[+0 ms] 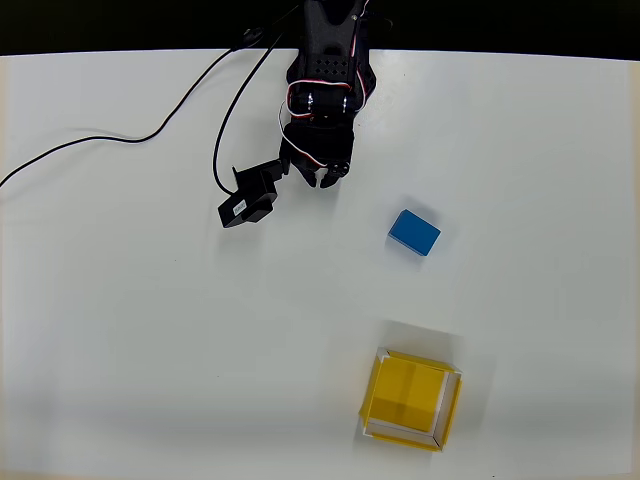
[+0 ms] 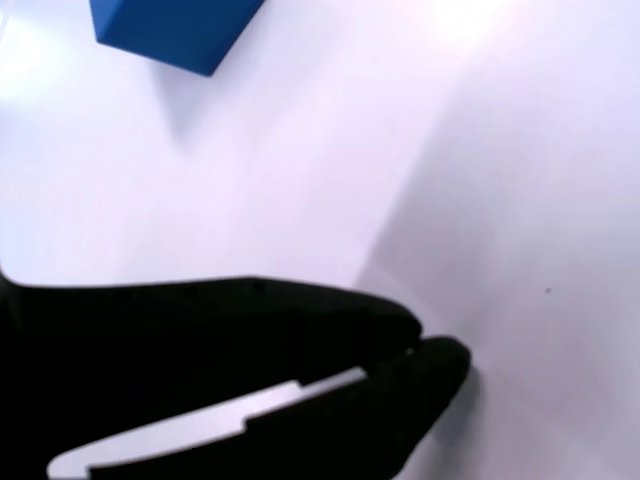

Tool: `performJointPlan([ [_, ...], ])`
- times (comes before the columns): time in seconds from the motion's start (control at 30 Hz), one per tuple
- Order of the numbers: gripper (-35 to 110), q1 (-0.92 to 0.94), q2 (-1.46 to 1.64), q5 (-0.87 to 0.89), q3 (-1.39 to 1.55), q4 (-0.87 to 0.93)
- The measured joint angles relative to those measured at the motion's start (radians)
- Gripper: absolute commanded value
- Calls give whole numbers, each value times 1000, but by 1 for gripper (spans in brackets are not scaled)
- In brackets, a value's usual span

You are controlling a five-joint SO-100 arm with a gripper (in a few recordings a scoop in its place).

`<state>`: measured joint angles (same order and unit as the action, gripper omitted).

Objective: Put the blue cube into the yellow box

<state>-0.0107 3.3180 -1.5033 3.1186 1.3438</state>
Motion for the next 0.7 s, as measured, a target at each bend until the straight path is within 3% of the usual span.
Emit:
performJointPlan([
  [0.43, 0, 5, 0, -80, 0, 0],
  [0.7, 17, 5, -20, -126, -8, -57],
])
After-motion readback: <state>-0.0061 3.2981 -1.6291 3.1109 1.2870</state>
